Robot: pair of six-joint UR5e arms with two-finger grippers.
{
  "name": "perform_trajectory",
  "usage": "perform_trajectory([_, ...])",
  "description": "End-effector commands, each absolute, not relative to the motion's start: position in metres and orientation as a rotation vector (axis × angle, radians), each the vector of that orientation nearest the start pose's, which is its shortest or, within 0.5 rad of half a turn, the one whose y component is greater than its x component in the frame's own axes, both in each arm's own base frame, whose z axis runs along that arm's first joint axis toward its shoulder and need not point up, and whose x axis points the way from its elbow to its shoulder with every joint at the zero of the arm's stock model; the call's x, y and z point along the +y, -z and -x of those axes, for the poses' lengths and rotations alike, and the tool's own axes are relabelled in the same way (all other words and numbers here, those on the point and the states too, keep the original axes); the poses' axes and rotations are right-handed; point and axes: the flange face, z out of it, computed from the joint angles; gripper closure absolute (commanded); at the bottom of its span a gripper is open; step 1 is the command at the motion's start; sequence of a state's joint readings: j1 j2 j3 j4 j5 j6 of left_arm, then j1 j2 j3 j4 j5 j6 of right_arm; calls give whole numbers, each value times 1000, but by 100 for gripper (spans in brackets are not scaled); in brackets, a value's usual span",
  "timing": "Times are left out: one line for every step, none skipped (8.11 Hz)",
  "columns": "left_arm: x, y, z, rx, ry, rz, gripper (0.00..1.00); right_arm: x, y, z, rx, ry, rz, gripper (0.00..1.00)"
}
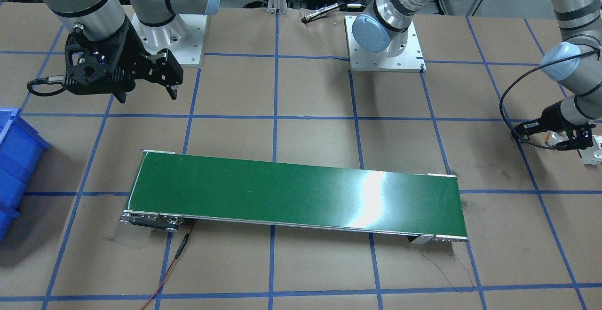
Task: Move capacitor from left to right
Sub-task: 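Lower the left gripper and grasp the dark capacitor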
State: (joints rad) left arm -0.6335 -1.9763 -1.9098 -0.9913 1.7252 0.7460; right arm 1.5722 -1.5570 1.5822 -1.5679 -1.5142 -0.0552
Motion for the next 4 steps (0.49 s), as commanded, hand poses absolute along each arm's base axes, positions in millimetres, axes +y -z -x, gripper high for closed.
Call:
perform_trajectory([-409,-192,-369,3021,-446,225,100,-495,-474,-139,3093,-50,87,0])
perform_trajectory([-421,-201,-357,3003,-437,173,100,-495,-472,-138,3096,-55,89,0])
perform_trajectory([-461,-234,-326,2971,-319,48,100,-497,-470,-138,3094,-60,89,0])
perform_trajectory([-511,-282,-292,2911,-200,-64,100,-499,-468,-139,3085,-59,86,0])
